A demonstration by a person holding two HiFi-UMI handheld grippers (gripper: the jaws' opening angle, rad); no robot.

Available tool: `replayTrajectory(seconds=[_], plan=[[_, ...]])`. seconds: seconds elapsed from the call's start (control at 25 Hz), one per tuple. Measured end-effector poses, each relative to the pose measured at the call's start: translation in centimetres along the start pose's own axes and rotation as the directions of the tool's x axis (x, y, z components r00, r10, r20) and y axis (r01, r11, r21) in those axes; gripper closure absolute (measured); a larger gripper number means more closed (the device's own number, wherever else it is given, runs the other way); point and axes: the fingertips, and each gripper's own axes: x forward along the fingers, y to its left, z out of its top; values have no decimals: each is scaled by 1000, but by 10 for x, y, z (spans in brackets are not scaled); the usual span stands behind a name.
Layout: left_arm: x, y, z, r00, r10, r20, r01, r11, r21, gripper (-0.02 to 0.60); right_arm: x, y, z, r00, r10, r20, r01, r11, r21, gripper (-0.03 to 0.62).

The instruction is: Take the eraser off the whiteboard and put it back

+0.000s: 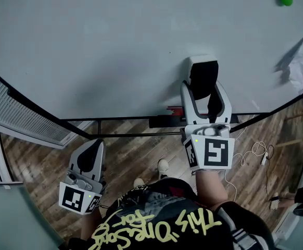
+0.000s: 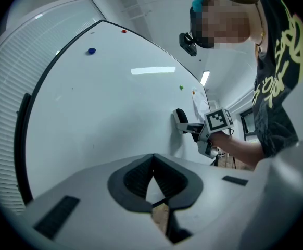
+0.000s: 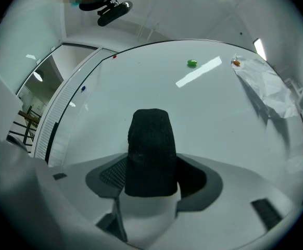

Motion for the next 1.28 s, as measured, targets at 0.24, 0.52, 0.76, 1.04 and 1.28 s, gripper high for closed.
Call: replayTrajectory(seconds=[0.24, 0.52, 0.76, 1.04, 1.28], plan=[[-3, 2, 1, 1000, 8, 0, -8, 1000, 0, 574, 4, -3, -2, 999, -34, -7, 34, 999, -7, 332], [-6, 4, 3, 1000, 6, 3, -6, 1000, 4, 574, 7, -7, -5, 997, -71, -11, 71, 997, -2, 332], [-8, 4, 5, 1000, -14, 6, 14, 1000, 13, 574, 3, -5, -3, 998, -61, 1, 61, 998, 15, 332], [-12, 6, 8, 999, -43, 16, 42, 999, 19, 574, -19, -4, 5, 997, -78, 15, 78, 997, 14, 332], [-12, -4, 5, 994, -106, 16, 105, 994, 17, 574, -44, -5, 4, 994, -112, 1, 112, 994, 13, 332]])
